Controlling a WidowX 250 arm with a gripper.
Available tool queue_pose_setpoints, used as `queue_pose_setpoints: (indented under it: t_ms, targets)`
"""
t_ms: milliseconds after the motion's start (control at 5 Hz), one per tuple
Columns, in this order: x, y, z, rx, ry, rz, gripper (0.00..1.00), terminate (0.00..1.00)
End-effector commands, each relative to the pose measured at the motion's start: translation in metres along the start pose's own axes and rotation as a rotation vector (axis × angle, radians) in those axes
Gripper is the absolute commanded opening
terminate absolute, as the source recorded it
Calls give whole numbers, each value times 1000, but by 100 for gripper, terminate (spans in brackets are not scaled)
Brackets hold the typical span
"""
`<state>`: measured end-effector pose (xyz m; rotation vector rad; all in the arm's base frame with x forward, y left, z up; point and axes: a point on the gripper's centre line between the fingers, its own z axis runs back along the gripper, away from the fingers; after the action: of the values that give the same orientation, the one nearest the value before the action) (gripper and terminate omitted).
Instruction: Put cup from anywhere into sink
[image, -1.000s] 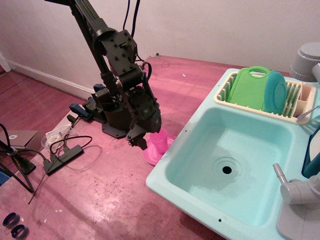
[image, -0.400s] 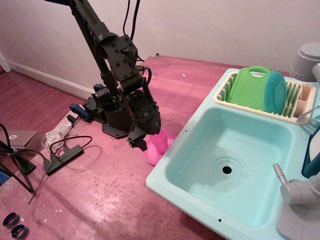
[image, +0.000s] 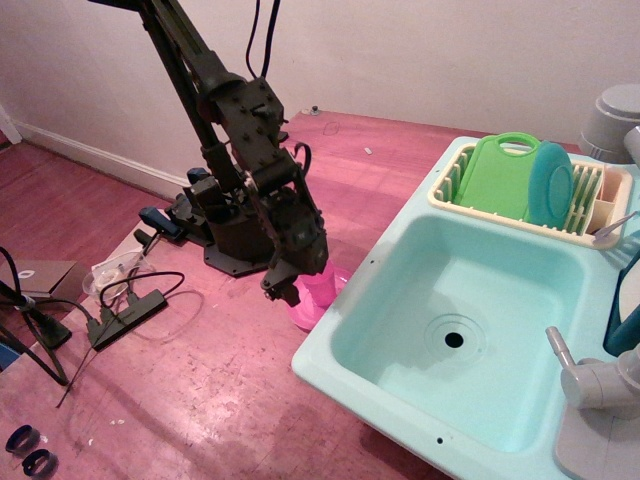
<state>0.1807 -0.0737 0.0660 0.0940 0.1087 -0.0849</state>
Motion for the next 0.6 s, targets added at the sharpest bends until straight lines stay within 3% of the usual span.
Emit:
queue_pose_setpoints:
  t_ms: [0, 200, 400]
  targets:
    - [17, 2, 9, -12, -18, -34, 100, 0]
    - [24, -1, 6, -15, -16, -57, 100, 0]
    - [28, -1, 5, -1, 5, -76, 0, 0]
